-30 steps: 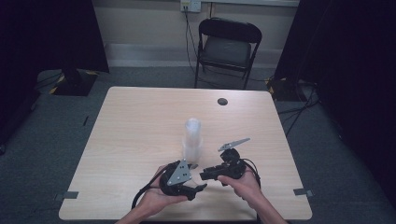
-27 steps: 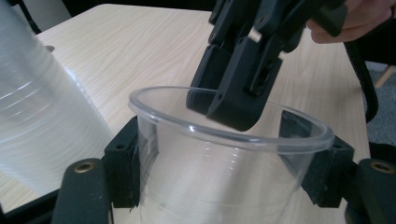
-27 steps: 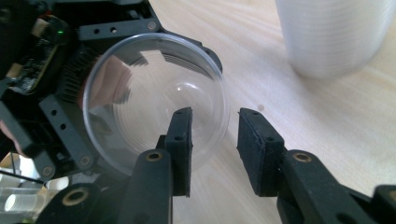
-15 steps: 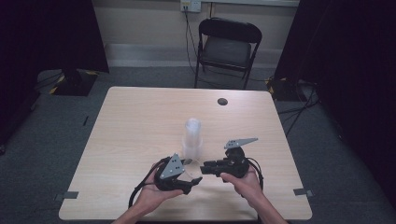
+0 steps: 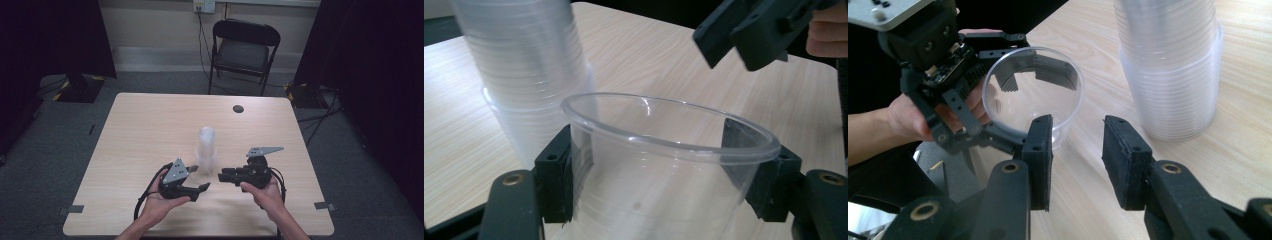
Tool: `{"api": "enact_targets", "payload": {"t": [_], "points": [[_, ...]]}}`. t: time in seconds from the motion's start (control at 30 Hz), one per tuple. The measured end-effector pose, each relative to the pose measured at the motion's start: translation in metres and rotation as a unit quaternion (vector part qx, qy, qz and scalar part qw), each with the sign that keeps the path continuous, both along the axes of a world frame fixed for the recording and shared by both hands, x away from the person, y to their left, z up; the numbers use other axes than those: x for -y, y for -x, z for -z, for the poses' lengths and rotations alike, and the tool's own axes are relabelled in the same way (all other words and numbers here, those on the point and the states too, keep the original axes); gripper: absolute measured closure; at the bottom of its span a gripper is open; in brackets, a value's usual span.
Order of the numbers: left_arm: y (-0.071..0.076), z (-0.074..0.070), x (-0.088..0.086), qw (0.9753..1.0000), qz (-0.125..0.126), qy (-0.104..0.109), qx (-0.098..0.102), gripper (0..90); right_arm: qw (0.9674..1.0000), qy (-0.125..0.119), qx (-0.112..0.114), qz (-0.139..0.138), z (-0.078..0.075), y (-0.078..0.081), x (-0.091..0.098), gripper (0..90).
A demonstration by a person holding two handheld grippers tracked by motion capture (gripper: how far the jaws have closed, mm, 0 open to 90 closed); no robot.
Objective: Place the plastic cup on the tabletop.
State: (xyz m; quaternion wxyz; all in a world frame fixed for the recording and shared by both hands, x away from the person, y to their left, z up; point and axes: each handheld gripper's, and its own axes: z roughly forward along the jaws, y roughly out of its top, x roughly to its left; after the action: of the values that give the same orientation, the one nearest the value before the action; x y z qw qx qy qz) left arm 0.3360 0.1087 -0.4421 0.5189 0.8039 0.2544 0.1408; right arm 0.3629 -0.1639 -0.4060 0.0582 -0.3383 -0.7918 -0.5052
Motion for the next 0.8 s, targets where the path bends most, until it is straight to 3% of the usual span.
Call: {"api": "enact_targets", "payload": {"t": [0.17,0.6,0.8], "points": [[-0.008,-0.002,-0.01,0.9995,-0.024,0.019,-0.004,29.3,0.9997,0.012,0.022,0.004,0.001,0.0,0.002,59.2],[-0.021,-0.008,-0.026,0.9979,-0.057,0.031,-0.004,29.2,0.9986,0.011,0.045,0.027,0.007,-0.007,0.011,56.2],[-0.027,-0.011,-0.039,0.9954,-0.082,0.048,-0.008,28.9,0.998,0.012,0.049,0.037,0.009,-0.008,0.015,55.6]]}}
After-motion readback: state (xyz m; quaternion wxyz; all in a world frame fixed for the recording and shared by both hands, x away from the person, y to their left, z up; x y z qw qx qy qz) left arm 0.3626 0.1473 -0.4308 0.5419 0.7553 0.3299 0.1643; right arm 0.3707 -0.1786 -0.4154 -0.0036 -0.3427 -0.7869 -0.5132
